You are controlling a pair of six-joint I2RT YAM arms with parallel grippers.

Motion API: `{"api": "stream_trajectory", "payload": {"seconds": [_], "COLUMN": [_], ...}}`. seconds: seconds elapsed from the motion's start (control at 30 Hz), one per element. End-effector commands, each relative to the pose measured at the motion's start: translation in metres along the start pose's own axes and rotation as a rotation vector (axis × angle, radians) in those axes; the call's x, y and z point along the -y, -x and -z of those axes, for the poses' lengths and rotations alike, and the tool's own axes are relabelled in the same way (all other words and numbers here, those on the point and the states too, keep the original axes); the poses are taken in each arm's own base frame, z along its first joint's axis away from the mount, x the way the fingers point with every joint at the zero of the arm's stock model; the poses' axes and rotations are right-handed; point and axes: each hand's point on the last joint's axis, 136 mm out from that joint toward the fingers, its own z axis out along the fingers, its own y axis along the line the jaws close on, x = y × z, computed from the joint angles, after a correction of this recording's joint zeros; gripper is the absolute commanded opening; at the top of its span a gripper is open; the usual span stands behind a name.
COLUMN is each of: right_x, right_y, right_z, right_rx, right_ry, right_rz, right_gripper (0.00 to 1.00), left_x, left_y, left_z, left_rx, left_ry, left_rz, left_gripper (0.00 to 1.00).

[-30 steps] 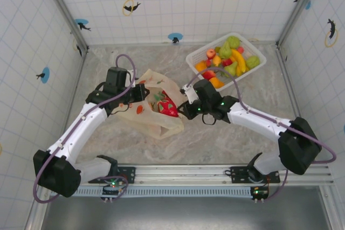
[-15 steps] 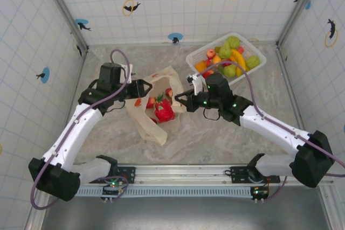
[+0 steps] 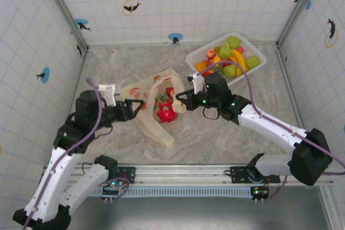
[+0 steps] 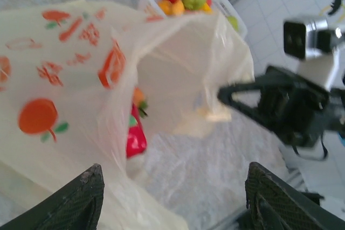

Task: Place the fake fruits into the plastic bag and tie a complex knot

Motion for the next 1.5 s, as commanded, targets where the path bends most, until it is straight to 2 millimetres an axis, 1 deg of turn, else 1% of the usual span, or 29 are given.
{"api": "stream_trajectory", "payload": {"seconds": [0.0, 0.07, 0.13, 0.23, 0.37, 0.43, 0.6, 0.73, 0.87, 0.97, 1.07, 1.17, 1.23, 1.37, 1.47], "right_x": [0.002, 0.006, 0.009, 0.010, 0.013, 0.014, 0.017, 0.018, 0.018, 0.018, 0.018, 0.018, 0.017, 0.017, 0.017], "right_y": [0.020, 0.018, 0.018, 0.017, 0.017, 0.016, 0.014, 0.013, 0.012, 0.011, 0.010, 0.011, 0.011, 0.011, 0.012], "right_z": [0.003, 0.002, 0.001, 0.001, 0.002, 0.001, 0.000, -0.001, -0.002, -0.002, -0.002, -0.002, -0.003, -0.001, 0.002], "right_rx": [0.054, 0.049, 0.051, 0.051, 0.055, 0.052, 0.044, 0.042, 0.042, 0.042, 0.044, 0.048, 0.047, 0.052, 0.056], "right_ry": [-0.027, -0.041, -0.050, -0.057, -0.068, -0.072, -0.079, -0.080, -0.075, -0.072, -0.070, -0.069, -0.066, -0.069, -0.073], "right_rz": [0.002, -0.004, -0.008, -0.014, -0.021, -0.022, -0.028, -0.026, -0.029, -0.035, -0.038, -0.042, -0.044, -0.044, -0.043], "right_gripper": [0.00, 0.00, 0.00, 0.00, 0.00, 0.00, 0.00, 0.00, 0.00, 0.00, 0.00, 0.00, 0.00, 0.00, 0.00], "left_x": [0.004, 0.001, 0.000, 0.006, 0.011, 0.009, -0.005, -0.003, 0.006, 0.012, 0.014, 0.016, 0.017, 0.015, 0.014], "left_y": [-0.035, -0.051, -0.066, -0.082, -0.099, -0.110, -0.133, -0.155, -0.163, -0.170, -0.179, -0.175, -0.175, -0.176, -0.174], "left_z": [-0.002, -0.007, -0.017, -0.031, -0.042, -0.047, -0.054, -0.063, -0.074, -0.087, -0.096, -0.101, -0.104, -0.110, -0.112], "left_rx": [-0.074, -0.112, -0.158, -0.206, -0.251, -0.273, -0.326, -0.395, -0.407, -0.407, -0.424, -0.412, -0.406, -0.401, -0.389], "left_ry": [-0.065, -0.067, -0.067, -0.067, -0.029, 0.009, 0.142, 0.175, 0.145, 0.089, 0.079, 0.091, 0.090, 0.105, 0.118], "left_rz": [0.172, 0.205, 0.222, 0.213, 0.203, 0.209, 0.207, 0.205, 0.207, 0.246, 0.257, 0.247, 0.248, 0.243, 0.233], "left_gripper": [0.70, 0.69, 0.69, 0.70, 0.71, 0.71, 0.72, 0.73, 0.73, 0.71, 0.68, 0.66, 0.61, 0.48, 0.34]}}
